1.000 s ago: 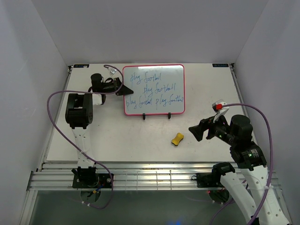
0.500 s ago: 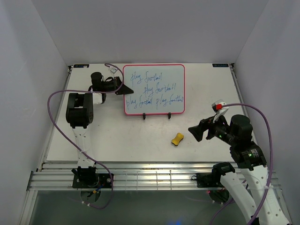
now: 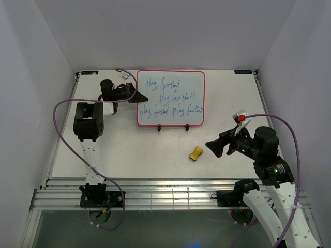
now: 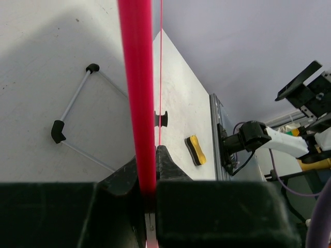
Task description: Erase the whiteboard
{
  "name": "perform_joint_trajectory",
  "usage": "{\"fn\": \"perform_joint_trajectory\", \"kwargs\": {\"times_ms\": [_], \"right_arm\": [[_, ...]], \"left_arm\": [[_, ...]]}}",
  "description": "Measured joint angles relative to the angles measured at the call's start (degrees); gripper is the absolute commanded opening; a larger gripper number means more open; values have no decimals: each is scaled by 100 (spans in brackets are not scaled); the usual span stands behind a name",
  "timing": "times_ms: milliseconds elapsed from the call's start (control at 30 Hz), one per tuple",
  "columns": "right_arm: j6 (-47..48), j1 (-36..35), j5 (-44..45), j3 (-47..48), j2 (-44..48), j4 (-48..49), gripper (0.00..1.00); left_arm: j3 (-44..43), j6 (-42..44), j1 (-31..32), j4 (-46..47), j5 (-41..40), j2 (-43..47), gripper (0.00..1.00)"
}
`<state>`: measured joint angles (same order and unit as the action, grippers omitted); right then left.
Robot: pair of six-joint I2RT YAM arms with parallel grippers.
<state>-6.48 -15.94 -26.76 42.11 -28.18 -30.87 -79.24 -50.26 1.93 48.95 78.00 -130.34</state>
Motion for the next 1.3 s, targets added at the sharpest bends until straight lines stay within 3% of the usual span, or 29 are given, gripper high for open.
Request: {"fn": "perform_joint_trajectory", "kwargs": {"times_ms": [367, 567, 767, 933, 1167, 1300], "right_arm": [[-219, 0, 293, -44, 118, 48, 91], [-396, 0, 481, -114, 155, 98, 90], [-968, -17, 1351, -149, 98, 61, 90], [-1919, -20, 1867, -190, -166, 92, 90], [-3150, -24, 1829, -1025, -317, 669, 93], [-3781, -170, 2352, -1226, -852, 629, 95]], "left_arm": [[0, -1325, 11, 1300, -391, 13, 0], [-33, -1473, 24, 1279, -588, 133, 0], [-212, -1582, 131, 931, -850, 455, 0], [-133, -1526, 197, 208, -1268, 1425, 0], [688, -1316, 201, -807, -2184, 3679, 0], [1346, -1255, 192, -1213, -2643, 4811, 0]]}}
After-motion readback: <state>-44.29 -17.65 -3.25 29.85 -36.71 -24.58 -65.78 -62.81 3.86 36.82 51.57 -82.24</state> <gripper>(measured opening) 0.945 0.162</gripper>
